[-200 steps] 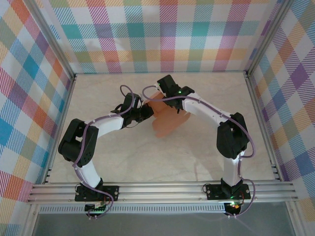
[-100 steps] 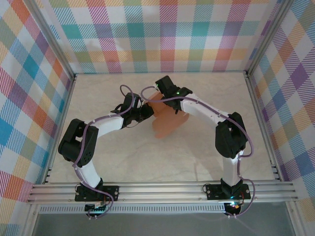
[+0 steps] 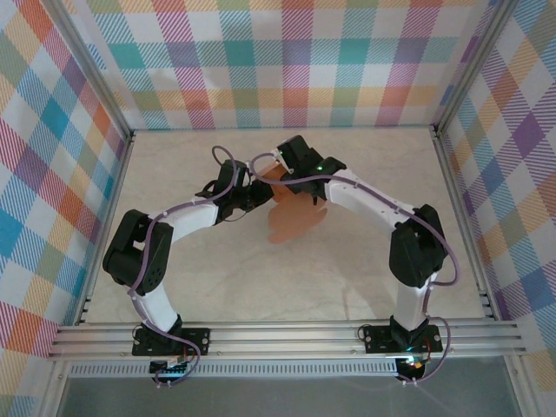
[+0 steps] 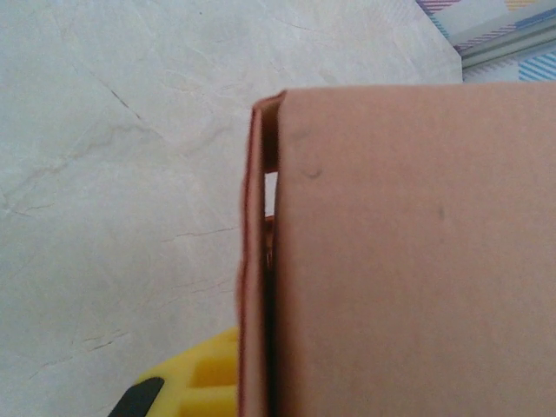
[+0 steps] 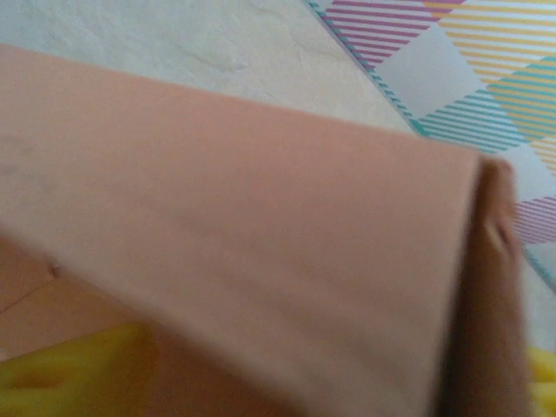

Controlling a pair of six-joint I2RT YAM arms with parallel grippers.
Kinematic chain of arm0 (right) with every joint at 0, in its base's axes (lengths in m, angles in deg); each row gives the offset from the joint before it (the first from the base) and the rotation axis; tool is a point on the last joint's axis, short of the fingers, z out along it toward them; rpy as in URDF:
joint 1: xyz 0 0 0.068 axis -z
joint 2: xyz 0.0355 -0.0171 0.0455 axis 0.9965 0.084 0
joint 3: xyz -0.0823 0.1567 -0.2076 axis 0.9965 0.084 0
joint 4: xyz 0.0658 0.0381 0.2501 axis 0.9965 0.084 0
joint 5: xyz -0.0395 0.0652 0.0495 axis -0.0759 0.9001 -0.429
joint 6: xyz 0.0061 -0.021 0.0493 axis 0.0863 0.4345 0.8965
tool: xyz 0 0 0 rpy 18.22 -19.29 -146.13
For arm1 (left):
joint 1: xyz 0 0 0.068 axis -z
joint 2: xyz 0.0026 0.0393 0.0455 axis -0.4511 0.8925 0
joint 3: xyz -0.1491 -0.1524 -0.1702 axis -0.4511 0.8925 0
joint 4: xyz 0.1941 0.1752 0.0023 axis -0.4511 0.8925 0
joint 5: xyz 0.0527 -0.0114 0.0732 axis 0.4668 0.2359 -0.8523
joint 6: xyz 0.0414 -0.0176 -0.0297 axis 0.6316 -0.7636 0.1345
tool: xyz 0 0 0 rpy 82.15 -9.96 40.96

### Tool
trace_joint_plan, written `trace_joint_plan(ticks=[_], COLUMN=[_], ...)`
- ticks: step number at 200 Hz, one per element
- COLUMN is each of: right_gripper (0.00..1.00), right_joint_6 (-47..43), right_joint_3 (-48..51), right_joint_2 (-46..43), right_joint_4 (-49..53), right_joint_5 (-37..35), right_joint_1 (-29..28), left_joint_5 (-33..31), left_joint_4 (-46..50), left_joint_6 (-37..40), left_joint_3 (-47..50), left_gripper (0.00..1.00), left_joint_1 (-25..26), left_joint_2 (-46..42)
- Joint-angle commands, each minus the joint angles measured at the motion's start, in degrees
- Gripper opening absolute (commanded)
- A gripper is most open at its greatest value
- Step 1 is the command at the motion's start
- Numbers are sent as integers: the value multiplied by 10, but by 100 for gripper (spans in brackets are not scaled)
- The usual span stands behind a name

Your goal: Fold the paper box

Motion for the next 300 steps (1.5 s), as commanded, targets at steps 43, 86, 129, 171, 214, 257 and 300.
trace_joint_plan(ticks=[43,86,129,171,214,257,300], right_gripper=[100,100,100,100,100,100,100], right_joint_6=[55,160,219,227,215,195,194], right_joint_3=[51,99,155,187,195,191,188], right_joint_2=[-109,-181,-210,-216,-192,-171,-157], right_joint_4=[-57,-80,-74,-78,-84,-90,-98], right_joint_5=[61,131,172,187,179,188,207], right_joint_1=[-2,38,80,94,104,118,133], left_joint_5=[-5,-42,-74,-82,-93,-137,-146], left_joint_4=[31,187,472,645,779,892,921], left_joint_6=[2,90,230,306,370,406,408], left_joint_3=[-31,-84,-187,-224,-271,-316,-344], left_gripper=[0,0,0,0,0,0,14], left_joint_1=[-1,-10,-23,-29,-33,-33,-33], left_joint_2=[13,13,30,51,108,171,215])
